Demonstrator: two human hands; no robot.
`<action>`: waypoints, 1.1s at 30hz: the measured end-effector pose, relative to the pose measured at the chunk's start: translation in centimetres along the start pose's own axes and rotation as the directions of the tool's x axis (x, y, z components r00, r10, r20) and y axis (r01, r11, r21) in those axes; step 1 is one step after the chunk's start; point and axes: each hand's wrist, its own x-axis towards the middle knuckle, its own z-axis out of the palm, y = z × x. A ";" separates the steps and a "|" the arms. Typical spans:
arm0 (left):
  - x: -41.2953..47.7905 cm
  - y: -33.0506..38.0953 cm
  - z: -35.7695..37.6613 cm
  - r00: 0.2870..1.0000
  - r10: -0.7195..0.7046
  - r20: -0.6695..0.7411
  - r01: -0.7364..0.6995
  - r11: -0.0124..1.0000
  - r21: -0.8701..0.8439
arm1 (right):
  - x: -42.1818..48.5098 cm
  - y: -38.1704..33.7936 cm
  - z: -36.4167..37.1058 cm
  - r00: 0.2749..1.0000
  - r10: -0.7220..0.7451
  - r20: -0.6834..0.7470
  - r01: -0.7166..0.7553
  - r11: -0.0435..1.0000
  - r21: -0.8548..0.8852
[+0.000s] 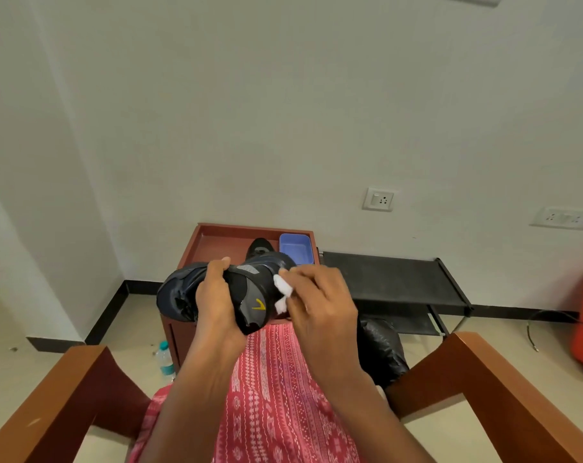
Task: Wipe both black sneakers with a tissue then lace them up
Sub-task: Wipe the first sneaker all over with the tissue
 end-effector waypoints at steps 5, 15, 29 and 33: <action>-0.4 -0.4 0.4 0.997 -0.044 0.069 0.043 0.999 0.017 | 3.1 0.0 0.0 0.998 0.033 -0.051 -0.033 0.999 -0.005; -0.3 0.8 -0.2 0.994 -0.057 0.095 0.062 0.997 -0.048 | -2.5 0.0 -0.3 0.994 0.098 -0.049 -0.094 0.993 0.076; -1.3 1.6 0.5 0.987 -0.031 0.158 0.030 0.999 0.012 | 0.0 -0.7 0.2 0.990 0.048 -0.133 -0.050 0.999 -0.013; -1.8 1.1 0.9 0.974 -0.042 0.221 0.034 0.999 0.039 | -0.4 -1.4 0.6 0.990 0.040 -0.136 -0.037 0.999 0.023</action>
